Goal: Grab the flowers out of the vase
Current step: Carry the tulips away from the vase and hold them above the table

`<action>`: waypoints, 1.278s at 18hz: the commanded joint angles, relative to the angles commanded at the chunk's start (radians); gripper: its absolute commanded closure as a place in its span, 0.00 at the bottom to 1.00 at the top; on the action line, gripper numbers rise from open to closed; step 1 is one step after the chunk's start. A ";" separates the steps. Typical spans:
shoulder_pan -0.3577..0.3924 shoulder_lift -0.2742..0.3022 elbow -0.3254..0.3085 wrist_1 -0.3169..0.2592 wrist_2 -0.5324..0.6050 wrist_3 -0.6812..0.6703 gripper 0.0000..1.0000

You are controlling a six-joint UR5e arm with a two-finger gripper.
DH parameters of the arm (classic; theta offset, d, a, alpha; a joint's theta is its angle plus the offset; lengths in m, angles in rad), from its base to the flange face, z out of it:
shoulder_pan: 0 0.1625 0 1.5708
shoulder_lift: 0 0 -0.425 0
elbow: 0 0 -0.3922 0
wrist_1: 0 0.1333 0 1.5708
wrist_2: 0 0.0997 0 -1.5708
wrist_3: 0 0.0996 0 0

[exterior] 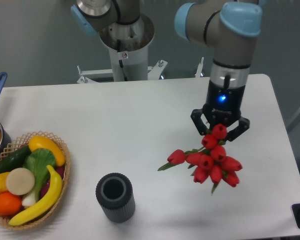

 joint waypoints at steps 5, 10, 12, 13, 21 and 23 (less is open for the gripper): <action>-0.046 -0.031 0.024 -0.048 0.124 0.034 0.98; -0.077 -0.054 0.034 -0.100 0.193 0.058 0.98; -0.078 -0.055 0.032 -0.117 0.207 0.060 0.98; -0.078 -0.055 0.028 -0.117 0.207 0.058 0.98; -0.081 -0.052 0.000 -0.111 0.209 0.058 0.97; -0.081 -0.051 -0.002 -0.111 0.207 0.058 0.97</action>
